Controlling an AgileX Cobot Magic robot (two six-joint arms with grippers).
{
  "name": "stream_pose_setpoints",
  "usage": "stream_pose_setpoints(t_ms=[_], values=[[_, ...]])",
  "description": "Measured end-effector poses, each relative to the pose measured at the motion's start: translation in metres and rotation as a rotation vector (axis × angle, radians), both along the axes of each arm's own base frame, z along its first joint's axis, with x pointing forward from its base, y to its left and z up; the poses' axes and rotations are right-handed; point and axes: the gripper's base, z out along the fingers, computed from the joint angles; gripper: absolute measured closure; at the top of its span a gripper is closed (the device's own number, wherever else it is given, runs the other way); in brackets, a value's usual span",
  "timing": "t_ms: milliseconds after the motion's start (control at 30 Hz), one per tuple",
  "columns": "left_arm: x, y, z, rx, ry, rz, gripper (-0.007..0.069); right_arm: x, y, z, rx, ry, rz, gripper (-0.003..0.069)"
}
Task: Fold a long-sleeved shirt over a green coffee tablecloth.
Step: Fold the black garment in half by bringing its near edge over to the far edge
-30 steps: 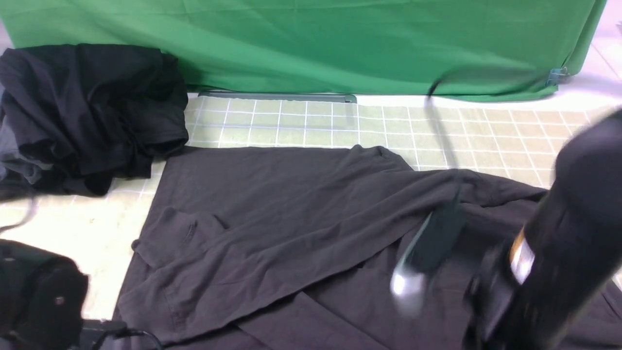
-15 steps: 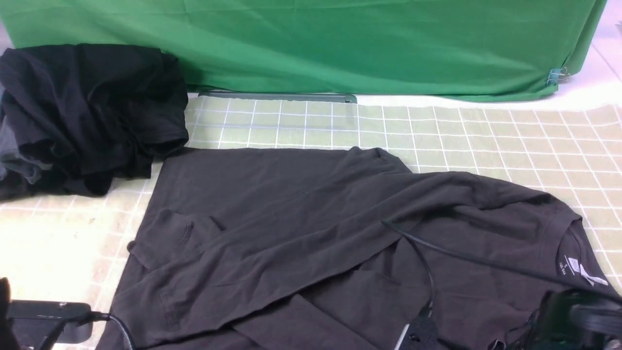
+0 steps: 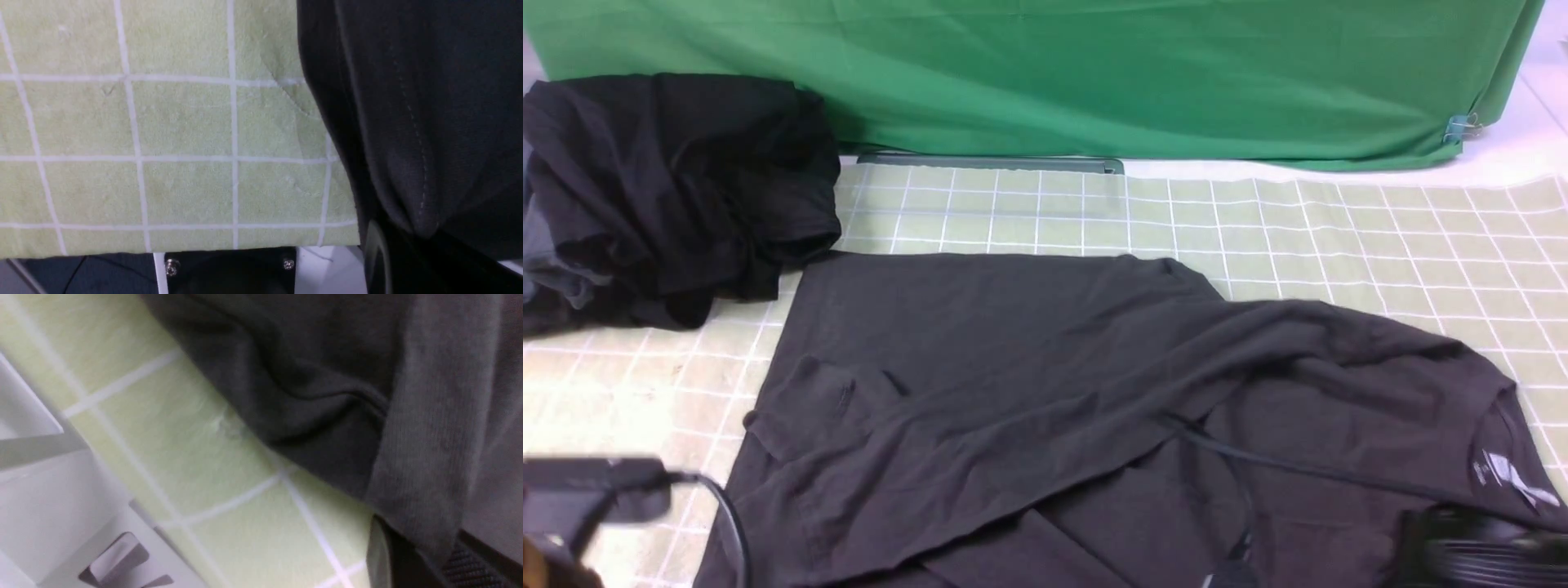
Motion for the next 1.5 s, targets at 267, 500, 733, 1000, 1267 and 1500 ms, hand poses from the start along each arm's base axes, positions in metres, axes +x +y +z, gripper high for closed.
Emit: stream_pose_setpoints(t_ms=[267,500,733,1000,1267,1500], values=[[0.055,0.001,0.069,0.042,-0.261,0.074,0.0611,0.036,-0.021,0.066,0.141,-0.165,-0.121,0.0629],[0.139,0.015,0.077,0.018,-0.300,0.143,0.0611,0.099,-0.030,0.100,0.175,-0.289,-0.164,0.0629],[0.251,0.023,0.053,-0.065,-0.296,0.149,0.0611,0.202,-0.030,0.099,0.169,-0.366,-0.261,0.0629],[0.334,0.019,0.012,-0.049,-0.285,0.147,0.0611,0.290,-0.027,0.059,0.147,-0.360,-0.340,0.0629],[0.363,0.018,-0.023,-0.034,-0.263,0.145,0.0593,0.330,-0.016,0.015,0.132,-0.344,-0.350,0.0538],[0.367,0.026,-0.023,0.046,-0.303,0.145,0.0391,0.336,-0.015,0.033,0.155,-0.389,-0.367,0.0295]])
